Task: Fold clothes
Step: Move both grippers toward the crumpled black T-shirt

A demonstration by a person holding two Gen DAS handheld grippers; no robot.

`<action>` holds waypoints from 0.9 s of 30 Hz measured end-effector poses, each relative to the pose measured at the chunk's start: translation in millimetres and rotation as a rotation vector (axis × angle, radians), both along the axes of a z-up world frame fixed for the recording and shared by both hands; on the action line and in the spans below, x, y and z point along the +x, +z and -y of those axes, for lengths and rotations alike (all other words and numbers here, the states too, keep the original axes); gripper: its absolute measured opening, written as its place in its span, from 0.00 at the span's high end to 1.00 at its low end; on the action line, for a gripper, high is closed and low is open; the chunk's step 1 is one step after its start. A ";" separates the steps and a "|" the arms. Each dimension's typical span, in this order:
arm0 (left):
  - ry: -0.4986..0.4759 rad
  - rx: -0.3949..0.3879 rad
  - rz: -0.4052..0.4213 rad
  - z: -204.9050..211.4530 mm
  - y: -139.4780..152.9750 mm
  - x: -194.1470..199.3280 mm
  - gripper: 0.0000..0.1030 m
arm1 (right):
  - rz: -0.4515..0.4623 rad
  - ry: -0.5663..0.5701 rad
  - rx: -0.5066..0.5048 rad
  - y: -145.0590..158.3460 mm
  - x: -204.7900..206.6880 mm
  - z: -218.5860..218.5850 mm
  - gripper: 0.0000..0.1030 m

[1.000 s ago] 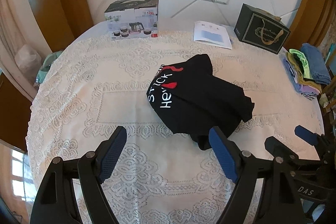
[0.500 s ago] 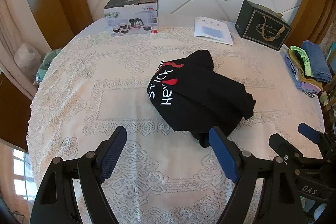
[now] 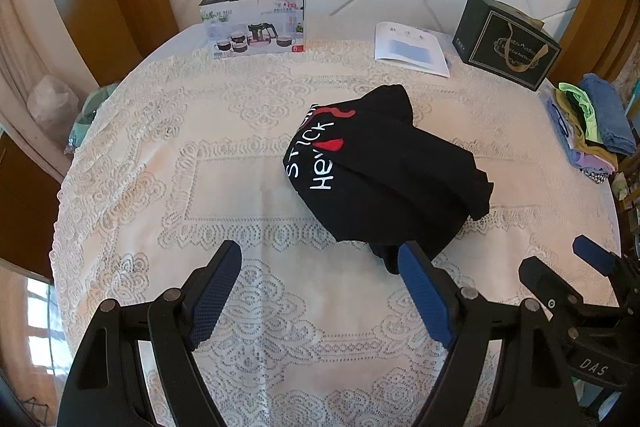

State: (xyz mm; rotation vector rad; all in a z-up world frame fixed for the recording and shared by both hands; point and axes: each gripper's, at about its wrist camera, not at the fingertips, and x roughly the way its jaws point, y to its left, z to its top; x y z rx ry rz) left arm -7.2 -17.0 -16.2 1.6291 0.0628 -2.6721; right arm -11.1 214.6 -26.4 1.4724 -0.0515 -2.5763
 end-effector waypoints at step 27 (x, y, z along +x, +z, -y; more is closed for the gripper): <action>0.005 0.025 0.089 6.5 -28.5 -21.2 0.21 | 0.068 0.013 0.027 -22.6 -17.1 5.4 0.00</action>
